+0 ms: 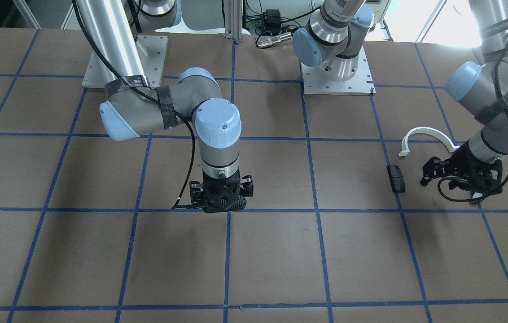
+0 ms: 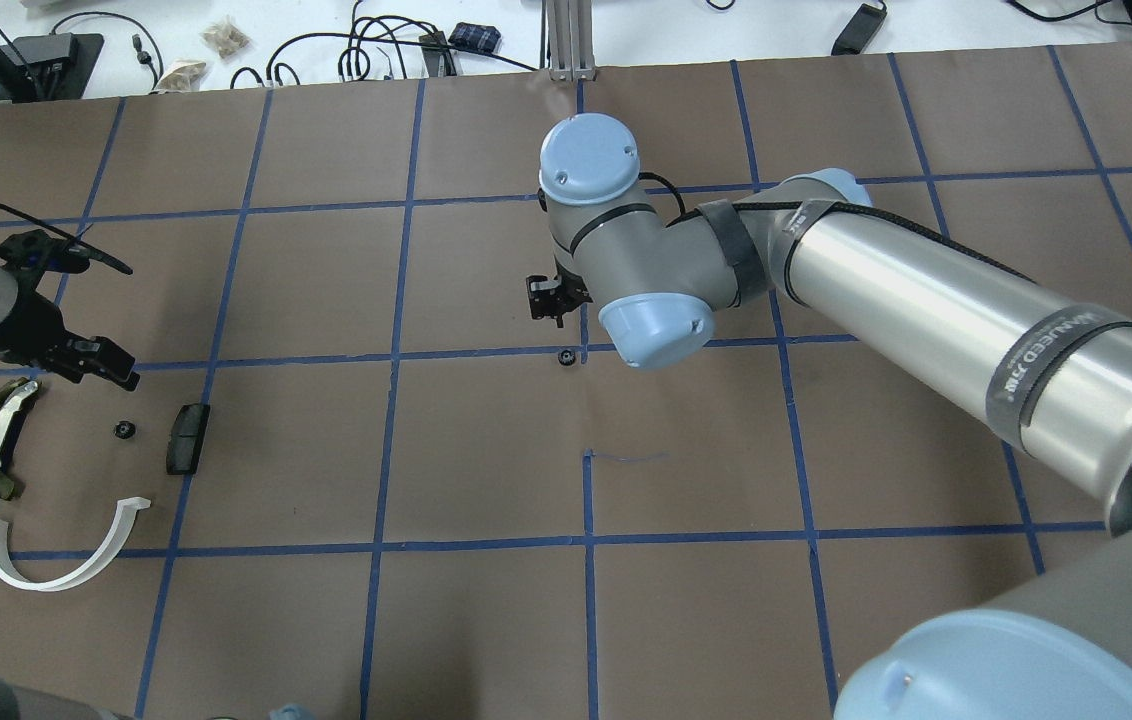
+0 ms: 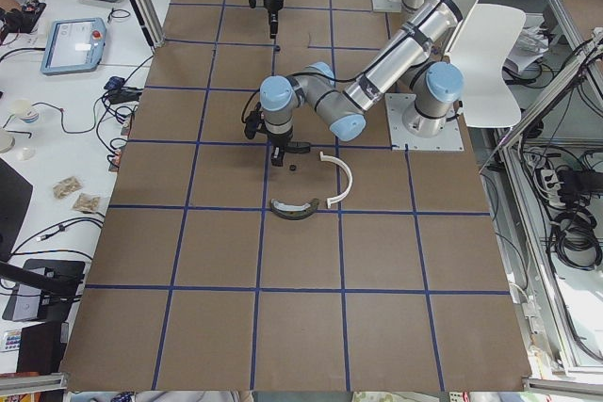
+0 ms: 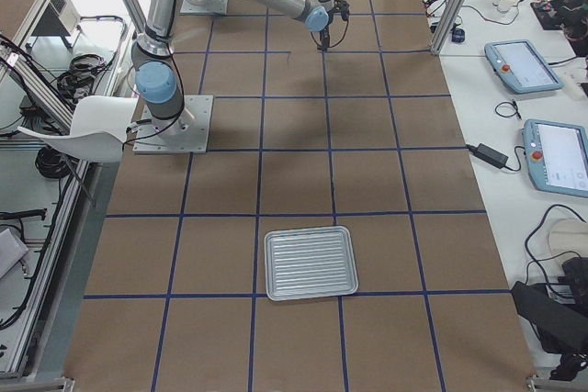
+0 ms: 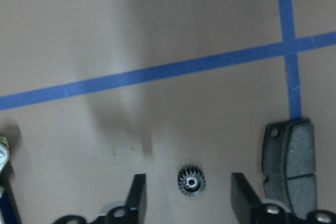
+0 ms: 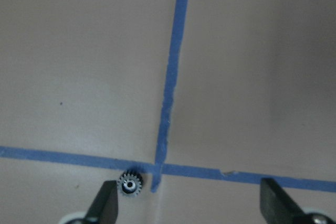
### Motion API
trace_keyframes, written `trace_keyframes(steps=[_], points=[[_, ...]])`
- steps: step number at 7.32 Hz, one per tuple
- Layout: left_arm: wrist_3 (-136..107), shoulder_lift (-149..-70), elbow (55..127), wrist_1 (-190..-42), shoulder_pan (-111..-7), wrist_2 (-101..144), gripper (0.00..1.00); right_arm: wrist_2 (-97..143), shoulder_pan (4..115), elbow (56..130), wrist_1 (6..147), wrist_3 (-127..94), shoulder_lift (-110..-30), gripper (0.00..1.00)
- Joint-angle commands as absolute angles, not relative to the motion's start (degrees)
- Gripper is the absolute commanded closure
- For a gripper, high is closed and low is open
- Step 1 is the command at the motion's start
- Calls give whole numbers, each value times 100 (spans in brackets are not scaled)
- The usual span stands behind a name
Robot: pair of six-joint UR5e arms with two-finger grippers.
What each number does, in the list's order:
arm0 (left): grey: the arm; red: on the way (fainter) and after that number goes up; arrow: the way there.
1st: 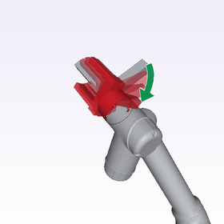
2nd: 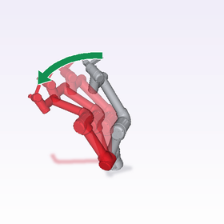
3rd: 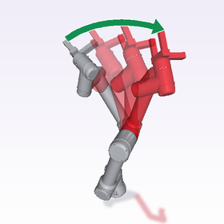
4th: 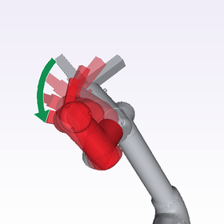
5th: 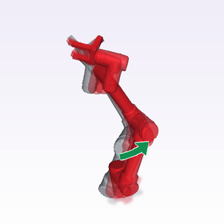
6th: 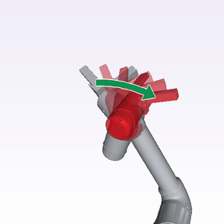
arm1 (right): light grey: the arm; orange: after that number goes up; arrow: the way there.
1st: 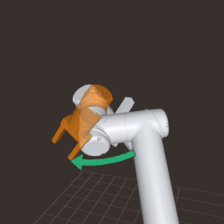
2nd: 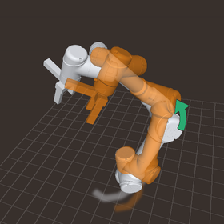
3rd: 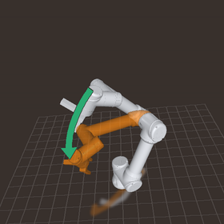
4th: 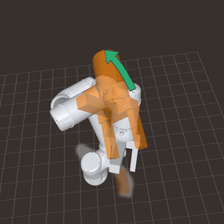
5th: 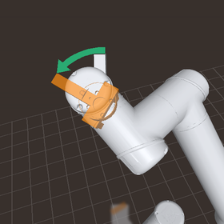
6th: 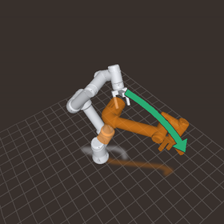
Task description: Place bearing gear from tray to pile
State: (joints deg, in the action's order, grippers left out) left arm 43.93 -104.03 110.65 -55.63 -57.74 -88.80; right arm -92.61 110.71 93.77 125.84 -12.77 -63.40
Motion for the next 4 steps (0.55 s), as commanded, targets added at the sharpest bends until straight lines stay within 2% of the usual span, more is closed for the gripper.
trace_keyframes(steps=[1, 4], points=[[2981, -10055, 10811, -6070, -7007, -8754, 22, -9351, 10611, 8844, 10819, -888, -7307, 0], [484, -10282, 10776, -5942, -8679, -8719, 19, -9291, 9427, 8509, 9226, -71, -8513, 0]])
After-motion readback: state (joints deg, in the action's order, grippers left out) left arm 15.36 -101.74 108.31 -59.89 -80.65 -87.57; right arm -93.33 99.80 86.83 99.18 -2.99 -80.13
